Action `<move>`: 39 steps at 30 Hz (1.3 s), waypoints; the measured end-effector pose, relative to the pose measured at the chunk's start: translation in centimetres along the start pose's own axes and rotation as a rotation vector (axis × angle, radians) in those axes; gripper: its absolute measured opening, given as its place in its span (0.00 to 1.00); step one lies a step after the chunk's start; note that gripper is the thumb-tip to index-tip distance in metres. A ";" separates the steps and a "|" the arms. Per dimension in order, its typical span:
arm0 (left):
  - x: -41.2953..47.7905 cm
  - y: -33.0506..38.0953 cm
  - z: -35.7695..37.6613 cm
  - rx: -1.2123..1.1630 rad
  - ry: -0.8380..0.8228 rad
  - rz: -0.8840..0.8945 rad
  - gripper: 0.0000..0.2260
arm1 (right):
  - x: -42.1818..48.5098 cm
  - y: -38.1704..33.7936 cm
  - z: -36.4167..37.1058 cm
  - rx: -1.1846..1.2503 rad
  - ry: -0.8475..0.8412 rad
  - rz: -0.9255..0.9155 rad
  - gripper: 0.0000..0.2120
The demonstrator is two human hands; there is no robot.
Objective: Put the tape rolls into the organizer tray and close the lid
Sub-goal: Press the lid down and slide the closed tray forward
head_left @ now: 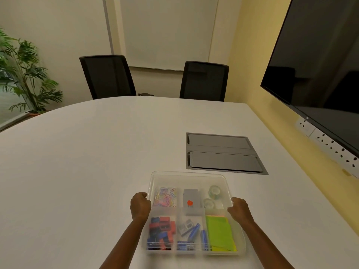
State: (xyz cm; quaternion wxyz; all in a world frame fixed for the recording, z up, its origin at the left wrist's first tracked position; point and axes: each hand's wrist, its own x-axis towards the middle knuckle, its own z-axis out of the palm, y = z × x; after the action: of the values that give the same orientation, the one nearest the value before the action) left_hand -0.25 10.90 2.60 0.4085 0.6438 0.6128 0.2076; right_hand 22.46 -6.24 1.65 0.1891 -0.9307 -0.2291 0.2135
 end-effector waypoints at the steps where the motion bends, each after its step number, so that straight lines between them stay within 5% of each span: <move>1: 0.0 -0.1 0.1 -0.003 0.003 0.000 0.14 | 0.0 0.0 -0.1 -0.007 -0.005 -0.001 0.20; 3: -0.1 -0.3 0.1 -0.007 0.010 0.008 0.12 | -0.3 0.0 -0.2 0.010 -0.001 0.002 0.09; 9: -0.6 -1.3 0.4 -0.032 0.032 0.021 0.14 | -0.8 1.1 0.1 0.016 0.051 -0.071 0.26; 13: -2.0 -1.8 0.1 -0.039 0.043 0.041 0.11 | -2.4 1.9 0.0 0.034 0.010 -0.073 0.13; 15: -2.6 -2.2 0.0 -0.036 0.043 0.046 0.11 | -2.9 2.7 0.2 0.086 0.000 -0.060 0.18; 33: -6.8 -6.6 1.0 0.125 0.136 0.091 0.17 | -10.2 6.0 3.9 0.656 0.034 0.170 0.17; 39: -6.7 -6.9 1.1 -0.001 0.104 0.058 0.19 | -10.2 5.9 3.4 1.131 -0.213 0.360 0.18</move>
State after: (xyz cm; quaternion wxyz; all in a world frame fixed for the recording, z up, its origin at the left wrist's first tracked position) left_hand -4.73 3.63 -1.85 0.3703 0.6494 0.6143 0.2527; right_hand 14.73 -15.44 -0.68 0.5916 -0.6834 0.0637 0.4229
